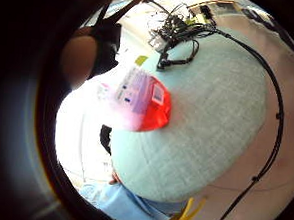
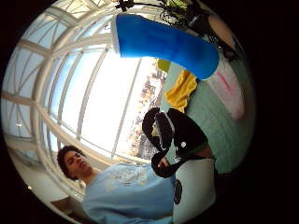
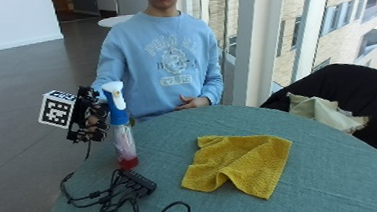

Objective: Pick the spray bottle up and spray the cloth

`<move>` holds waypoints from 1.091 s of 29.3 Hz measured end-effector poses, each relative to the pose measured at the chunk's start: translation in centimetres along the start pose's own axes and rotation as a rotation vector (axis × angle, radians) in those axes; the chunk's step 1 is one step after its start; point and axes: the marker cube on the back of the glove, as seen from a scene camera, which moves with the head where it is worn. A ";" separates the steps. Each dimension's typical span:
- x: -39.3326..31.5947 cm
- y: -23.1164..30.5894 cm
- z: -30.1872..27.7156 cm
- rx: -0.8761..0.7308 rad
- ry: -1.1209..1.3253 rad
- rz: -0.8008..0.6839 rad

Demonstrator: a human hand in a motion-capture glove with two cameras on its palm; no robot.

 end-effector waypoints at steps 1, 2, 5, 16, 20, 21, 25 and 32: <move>0.2 -0.4 0.3 -0.004 -0.008 -0.002; 0.3 -0.9 0.6 -0.009 -0.019 -0.003; 0.4 -2.4 1.6 -0.037 -0.057 0.002; 0.9 -4.5 3.9 -0.018 -0.112 -0.033; 0.9 -5.0 4.2 0.029 -0.093 -0.018; 0.8 -5.0 4.2 0.039 -0.080 -0.017; 0.8 -4.6 4.0 0.079 -0.040 -0.026; -0.3 -5.7 4.2 0.087 0.004 -0.050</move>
